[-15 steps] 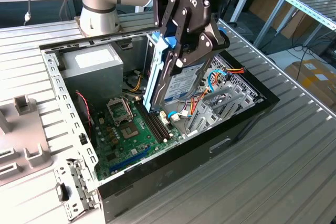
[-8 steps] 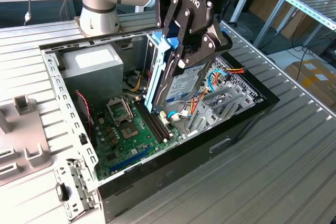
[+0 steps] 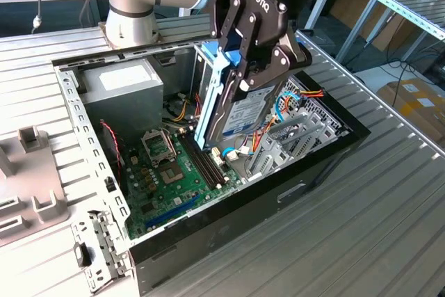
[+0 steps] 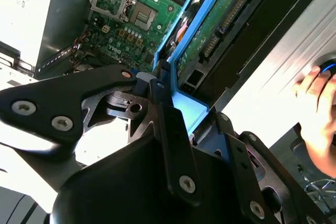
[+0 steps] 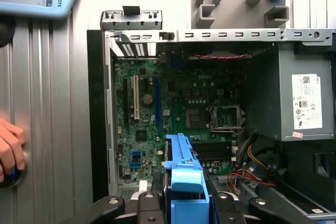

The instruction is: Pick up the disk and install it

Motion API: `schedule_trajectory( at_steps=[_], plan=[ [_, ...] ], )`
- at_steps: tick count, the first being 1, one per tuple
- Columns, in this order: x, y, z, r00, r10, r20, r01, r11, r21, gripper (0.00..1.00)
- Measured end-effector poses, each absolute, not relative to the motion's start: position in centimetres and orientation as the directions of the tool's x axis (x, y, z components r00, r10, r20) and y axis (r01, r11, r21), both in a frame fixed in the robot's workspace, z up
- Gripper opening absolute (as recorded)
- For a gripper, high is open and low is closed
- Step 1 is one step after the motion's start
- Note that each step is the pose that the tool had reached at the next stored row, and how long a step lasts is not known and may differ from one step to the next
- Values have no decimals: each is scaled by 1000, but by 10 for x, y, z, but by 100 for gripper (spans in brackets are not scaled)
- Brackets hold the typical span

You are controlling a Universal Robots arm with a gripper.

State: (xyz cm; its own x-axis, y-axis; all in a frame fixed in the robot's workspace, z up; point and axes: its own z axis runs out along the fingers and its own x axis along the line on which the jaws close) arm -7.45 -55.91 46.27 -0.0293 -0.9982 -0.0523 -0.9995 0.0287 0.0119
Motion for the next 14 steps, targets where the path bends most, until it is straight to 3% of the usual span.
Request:
schedule_trajectory(
  at_steps=[14],
  plan=[
    [-68, -563, 462, -29, -998, -52, -1000, 29, 12, 37]
  ],
)
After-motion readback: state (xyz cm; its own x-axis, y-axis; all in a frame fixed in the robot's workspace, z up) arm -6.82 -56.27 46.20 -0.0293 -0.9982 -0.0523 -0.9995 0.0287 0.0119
